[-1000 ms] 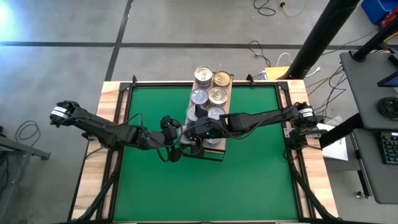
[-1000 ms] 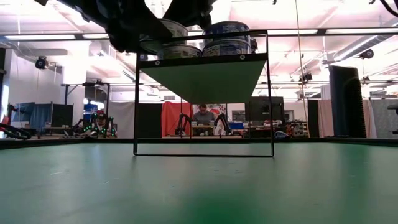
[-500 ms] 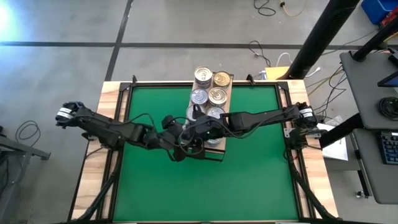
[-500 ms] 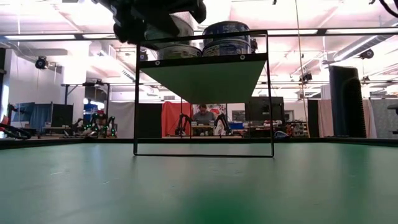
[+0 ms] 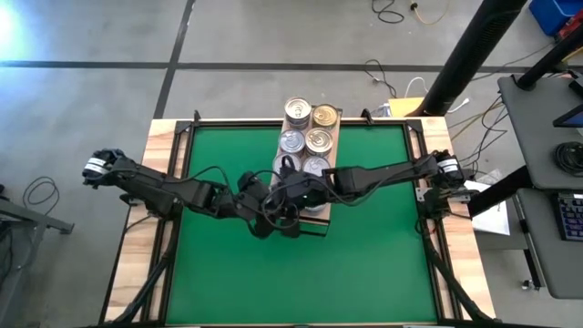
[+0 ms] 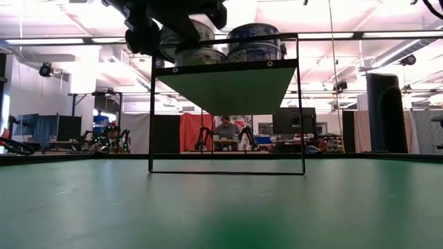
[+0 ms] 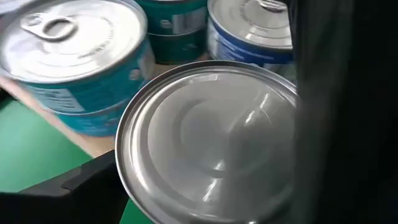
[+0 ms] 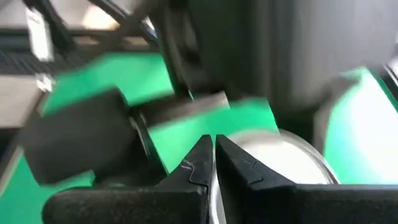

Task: Stack canned seafood by type on shelf
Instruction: Stack the green tuna can on top of the other green can on the shelf

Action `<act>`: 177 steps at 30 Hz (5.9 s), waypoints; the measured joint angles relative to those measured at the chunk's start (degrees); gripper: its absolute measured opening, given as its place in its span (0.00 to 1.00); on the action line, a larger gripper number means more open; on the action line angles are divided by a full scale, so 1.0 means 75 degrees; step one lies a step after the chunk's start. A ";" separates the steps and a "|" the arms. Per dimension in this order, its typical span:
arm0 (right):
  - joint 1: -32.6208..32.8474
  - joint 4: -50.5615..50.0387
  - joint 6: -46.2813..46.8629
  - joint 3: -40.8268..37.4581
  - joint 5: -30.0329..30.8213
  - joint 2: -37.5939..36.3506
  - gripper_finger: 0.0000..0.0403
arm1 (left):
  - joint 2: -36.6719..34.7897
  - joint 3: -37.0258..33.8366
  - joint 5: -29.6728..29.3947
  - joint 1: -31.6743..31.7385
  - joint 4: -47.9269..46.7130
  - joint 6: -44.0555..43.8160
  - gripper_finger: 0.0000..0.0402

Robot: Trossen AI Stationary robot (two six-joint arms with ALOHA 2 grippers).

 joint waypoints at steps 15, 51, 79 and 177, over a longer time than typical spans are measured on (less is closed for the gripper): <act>-0.0076 0.1342 -0.0174 -0.0586 -0.0162 0.0000 0.03 | 0.0064 0.0546 0.0138 -0.0014 -0.0599 0.0086 1.00; -0.0141 0.0064 -0.0041 -0.0632 -0.0194 -0.0059 0.03 | 0.0521 0.1112 0.0173 -0.0005 -0.1185 0.0408 1.00; -0.0219 0.0389 -0.0531 -0.0773 0.1326 -0.0432 0.03 | 0.0557 0.1659 0.1386 0.0513 -0.1465 0.1739 1.00; -0.0233 -0.0520 -0.0655 -0.0899 0.1371 -0.0414 0.03 | 0.1083 0.2202 0.2948 0.1135 -0.2773 0.1917 1.00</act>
